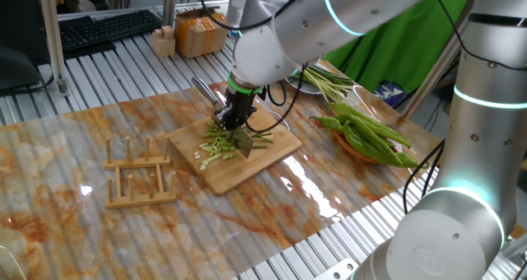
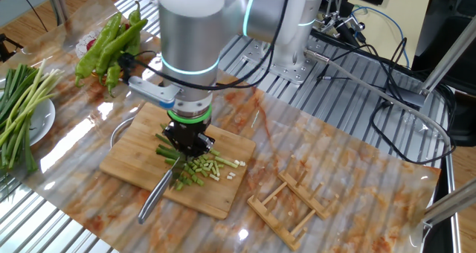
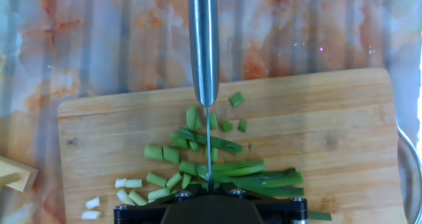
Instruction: Chop the green garlic
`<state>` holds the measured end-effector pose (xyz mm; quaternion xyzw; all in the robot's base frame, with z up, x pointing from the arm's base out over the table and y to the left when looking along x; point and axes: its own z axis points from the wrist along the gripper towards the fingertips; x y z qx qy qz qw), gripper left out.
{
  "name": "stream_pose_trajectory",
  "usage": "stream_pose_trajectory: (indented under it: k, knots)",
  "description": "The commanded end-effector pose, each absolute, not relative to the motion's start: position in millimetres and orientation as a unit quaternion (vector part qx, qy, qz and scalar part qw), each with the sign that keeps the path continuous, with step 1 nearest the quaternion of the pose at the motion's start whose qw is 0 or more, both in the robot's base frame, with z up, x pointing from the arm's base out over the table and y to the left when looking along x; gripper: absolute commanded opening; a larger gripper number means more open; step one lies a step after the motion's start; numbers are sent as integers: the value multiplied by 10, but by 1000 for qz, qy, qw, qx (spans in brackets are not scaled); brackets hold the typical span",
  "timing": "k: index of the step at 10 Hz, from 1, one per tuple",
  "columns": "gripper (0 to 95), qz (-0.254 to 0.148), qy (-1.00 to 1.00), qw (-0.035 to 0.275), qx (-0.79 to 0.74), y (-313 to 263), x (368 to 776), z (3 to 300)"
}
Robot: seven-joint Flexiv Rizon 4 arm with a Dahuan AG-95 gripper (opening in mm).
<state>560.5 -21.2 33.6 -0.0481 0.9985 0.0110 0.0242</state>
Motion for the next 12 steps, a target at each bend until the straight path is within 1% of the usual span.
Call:
stream_pose_trajectory:
  k: [1,3,4,12]
  knots:
    - [0,3,999,23,-46,-198,5594,192]
    - [0,-2,999,6,-46,-198,5617,396]
    - [0,-1,999,4,-46,-198,5621,458]
    - [0,-7,999,-2,-53,-303,5621,633]
